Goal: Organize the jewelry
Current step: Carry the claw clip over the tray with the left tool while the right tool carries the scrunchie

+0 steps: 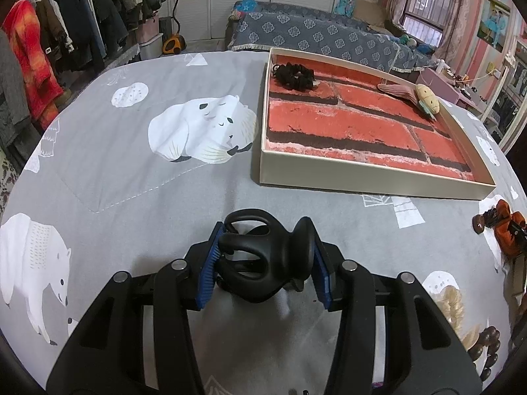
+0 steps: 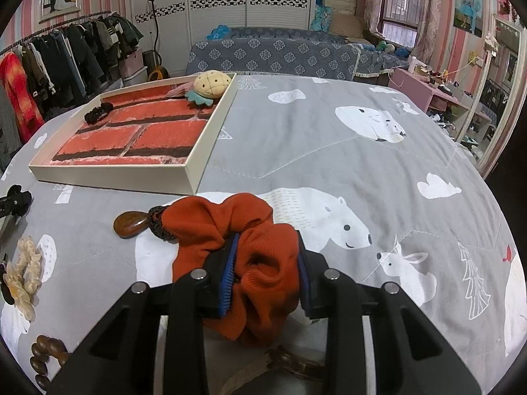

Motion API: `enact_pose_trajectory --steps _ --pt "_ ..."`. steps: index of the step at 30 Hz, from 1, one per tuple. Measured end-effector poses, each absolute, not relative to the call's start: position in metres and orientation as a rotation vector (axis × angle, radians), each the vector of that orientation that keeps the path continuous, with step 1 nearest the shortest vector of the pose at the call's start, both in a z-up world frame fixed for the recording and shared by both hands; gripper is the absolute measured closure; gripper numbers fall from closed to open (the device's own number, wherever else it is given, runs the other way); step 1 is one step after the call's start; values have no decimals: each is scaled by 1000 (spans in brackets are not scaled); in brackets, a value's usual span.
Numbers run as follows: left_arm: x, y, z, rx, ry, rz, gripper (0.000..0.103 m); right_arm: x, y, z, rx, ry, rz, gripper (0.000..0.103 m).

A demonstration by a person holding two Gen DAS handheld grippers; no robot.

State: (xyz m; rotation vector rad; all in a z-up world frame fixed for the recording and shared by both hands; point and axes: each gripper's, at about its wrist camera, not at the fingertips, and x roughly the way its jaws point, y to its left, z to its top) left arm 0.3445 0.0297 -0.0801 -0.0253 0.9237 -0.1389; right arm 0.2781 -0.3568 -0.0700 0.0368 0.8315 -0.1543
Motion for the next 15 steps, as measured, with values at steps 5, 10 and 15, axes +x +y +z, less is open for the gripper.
enact_pose_trajectory --steps 5,10,15 --pt "344 29 -78 -32 918 -141 58 278 -359 -69 53 823 -147 74" --pt "343 28 -76 -35 904 -147 59 278 -359 -65 64 802 -148 77" --pt "344 26 -76 -28 908 -145 59 279 -362 -61 80 785 -148 78"
